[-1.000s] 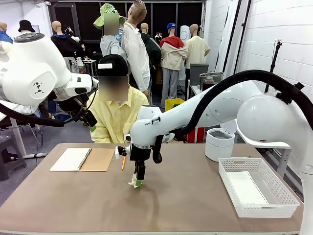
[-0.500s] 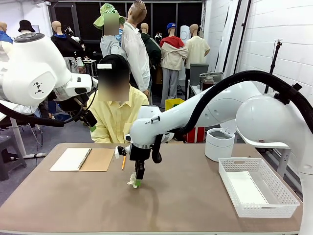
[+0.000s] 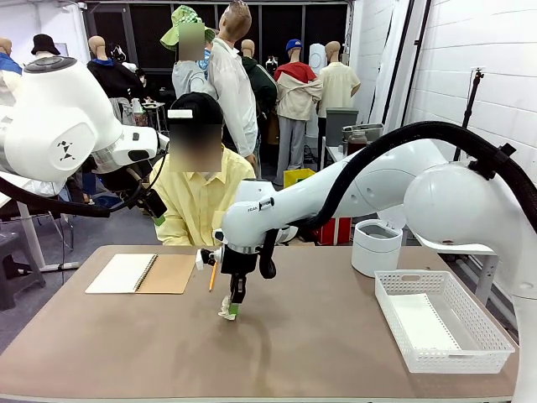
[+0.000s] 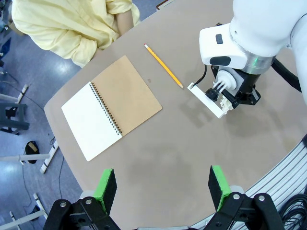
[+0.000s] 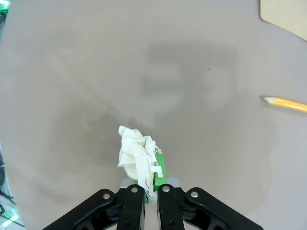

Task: Sort the paper based on its condition.
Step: If a person hands you a paper, place it in the Organizing basket , and if it's crumpled, put it in the Trash can.

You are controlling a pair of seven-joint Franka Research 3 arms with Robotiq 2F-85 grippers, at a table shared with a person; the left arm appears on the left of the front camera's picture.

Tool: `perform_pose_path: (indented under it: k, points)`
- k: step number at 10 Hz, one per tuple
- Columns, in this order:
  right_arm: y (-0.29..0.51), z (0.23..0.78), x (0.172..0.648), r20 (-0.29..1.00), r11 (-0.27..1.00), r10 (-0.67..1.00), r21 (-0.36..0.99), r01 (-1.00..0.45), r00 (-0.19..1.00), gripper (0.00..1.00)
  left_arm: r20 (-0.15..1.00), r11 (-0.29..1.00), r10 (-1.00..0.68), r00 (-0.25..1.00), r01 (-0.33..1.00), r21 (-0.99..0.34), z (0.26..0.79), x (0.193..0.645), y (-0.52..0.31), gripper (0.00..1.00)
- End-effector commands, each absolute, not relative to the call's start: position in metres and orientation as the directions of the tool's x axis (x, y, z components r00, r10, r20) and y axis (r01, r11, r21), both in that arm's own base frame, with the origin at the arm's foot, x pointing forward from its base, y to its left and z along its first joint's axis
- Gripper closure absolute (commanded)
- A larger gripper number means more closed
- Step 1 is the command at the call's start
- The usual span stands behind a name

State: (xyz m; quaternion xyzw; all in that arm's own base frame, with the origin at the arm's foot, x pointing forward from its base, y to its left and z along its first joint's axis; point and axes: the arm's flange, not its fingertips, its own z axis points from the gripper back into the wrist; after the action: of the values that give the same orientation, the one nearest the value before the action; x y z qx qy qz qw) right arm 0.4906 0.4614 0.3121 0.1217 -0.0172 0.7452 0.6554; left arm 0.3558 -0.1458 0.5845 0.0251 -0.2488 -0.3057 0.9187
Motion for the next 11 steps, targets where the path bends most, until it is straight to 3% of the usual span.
perform_pose_path:
  k: [1,4,8,11]
  points:
    - [0.459,0.316,0.491,0.254,-0.111,0.965,0.171,-0.979,-0.065,1.0,0.447,0.814,-0.571,0.688,0.547,0.197,0.585,0.356,-0.145,0.0]
    - [0.396,0.384,0.49,0.319,0.078,0.941,0.115,-0.99,0.111,1.0,0.447,0.814,-0.571,0.688,0.547,0.197,0.585,0.356,-0.145,0.0]
    - [0.284,0.473,0.487,0.072,0.427,0.903,-0.018,-0.904,0.425,1.0,0.447,0.814,-0.571,0.688,0.547,0.197,0.585,0.356,-0.145,0.0]
    - [0.241,0.509,0.49,0.001,0.551,0.831,-0.134,-0.823,0.556,1.0,0.447,0.814,-0.571,0.688,0.547,0.197,0.585,0.356,-0.145,0.0]
